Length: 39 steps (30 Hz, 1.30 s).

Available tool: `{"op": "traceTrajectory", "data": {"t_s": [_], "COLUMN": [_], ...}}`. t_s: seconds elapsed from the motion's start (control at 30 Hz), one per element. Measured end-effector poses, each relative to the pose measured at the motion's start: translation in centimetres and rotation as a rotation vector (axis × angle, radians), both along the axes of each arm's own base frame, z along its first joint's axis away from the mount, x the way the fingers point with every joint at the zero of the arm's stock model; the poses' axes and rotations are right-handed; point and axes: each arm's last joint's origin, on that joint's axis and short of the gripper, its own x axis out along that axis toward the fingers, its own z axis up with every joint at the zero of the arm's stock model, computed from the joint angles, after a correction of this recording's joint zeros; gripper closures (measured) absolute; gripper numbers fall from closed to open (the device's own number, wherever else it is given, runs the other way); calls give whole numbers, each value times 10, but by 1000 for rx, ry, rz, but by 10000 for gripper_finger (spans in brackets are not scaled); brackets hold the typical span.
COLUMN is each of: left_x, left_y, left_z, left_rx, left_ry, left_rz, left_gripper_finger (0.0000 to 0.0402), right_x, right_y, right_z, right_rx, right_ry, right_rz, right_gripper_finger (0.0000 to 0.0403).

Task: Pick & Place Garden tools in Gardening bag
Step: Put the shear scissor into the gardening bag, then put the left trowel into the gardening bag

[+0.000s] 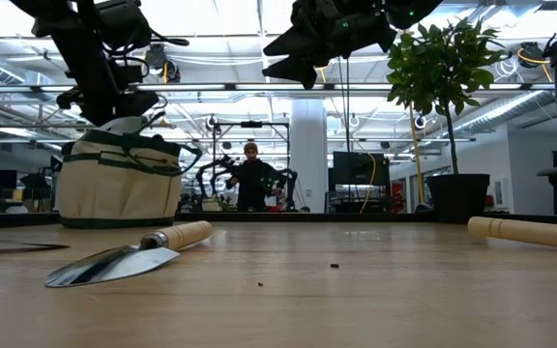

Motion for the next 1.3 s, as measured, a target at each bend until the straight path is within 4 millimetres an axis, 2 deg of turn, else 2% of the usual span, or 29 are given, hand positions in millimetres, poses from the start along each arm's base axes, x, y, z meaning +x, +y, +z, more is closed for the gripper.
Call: {"op": "traceTrajectory", "data": {"t_s": [0.2, 0.37, 0.67, 0.83, 1.0, 1.3], "left_x": [-1, -8, -24, -19, -6, 18], "left_y": [-1, -5, -19, -33, -53, -97], "left_z": [1, 12, 70, 94, 99, 87], "left_rx": [4, 43, 190, 186, 134, -112], "left_ry": [-7, -49, -223, -355, -403, -467], "left_rz": [0, -19, -106, -273, -467, -688], "left_gripper_finger": [195, 166, 161, 161, 160, 160], "right_x": [0, 0, 0, 0, -2, -12], "right_y": [0, 0, 0, 0, -2, -17], "right_z": [0, 0, 0, 0, -3, -10], "right_rx": [4, 4, 0, -27, -58, -27], "right_ry": [1, 1, 0, -4, 15, 100], "right_rz": [-1, -2, 0, 8, 17, -24], "right_gripper_finger": [155, 152, 154, 155, 160, 161]}}
